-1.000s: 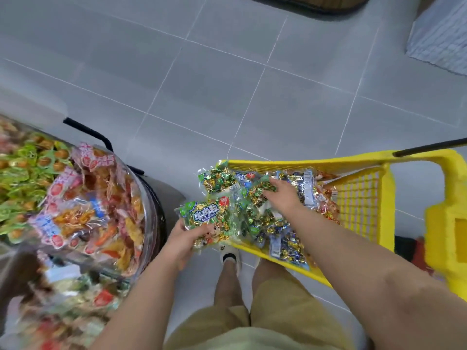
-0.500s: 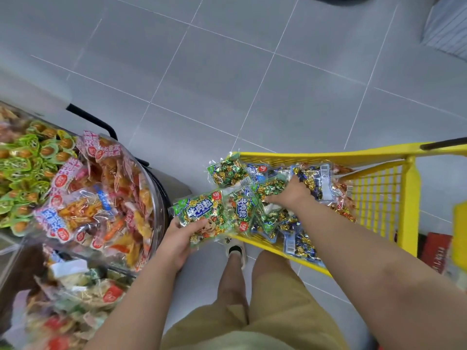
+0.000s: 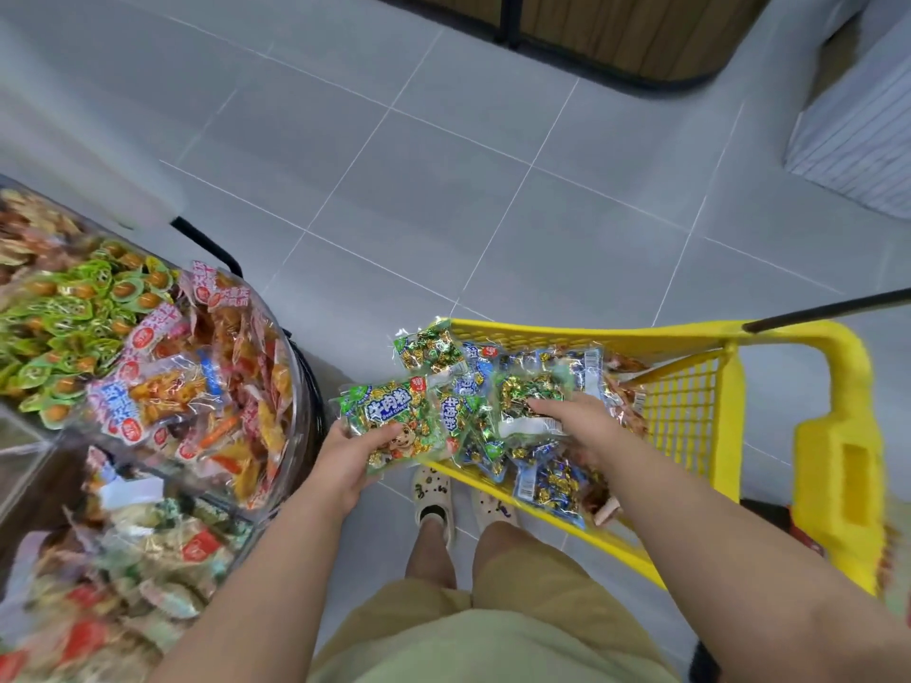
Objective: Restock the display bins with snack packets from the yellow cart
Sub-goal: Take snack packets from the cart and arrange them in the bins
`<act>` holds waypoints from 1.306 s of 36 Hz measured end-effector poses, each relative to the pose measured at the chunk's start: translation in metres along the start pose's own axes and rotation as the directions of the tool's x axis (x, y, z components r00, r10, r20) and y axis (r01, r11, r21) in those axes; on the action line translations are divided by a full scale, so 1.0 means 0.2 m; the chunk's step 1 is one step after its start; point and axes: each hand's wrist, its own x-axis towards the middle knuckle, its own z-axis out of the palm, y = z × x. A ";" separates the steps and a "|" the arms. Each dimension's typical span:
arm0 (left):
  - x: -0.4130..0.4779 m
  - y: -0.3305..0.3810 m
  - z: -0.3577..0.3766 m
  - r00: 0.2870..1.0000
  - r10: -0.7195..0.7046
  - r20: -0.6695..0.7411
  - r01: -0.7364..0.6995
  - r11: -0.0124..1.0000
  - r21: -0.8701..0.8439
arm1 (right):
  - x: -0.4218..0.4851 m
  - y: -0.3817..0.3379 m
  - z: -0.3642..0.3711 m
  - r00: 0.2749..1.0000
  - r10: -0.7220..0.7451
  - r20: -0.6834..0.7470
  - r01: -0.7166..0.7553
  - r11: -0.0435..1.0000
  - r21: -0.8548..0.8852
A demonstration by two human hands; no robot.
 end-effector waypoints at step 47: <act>-1.38 -1.21 -2.02 0.790 0.172 -0.588 -0.552 0.615 -0.562 | -1.47 0.40 2.23 0.588 -0.032 0.808 0.326 0.924 -0.200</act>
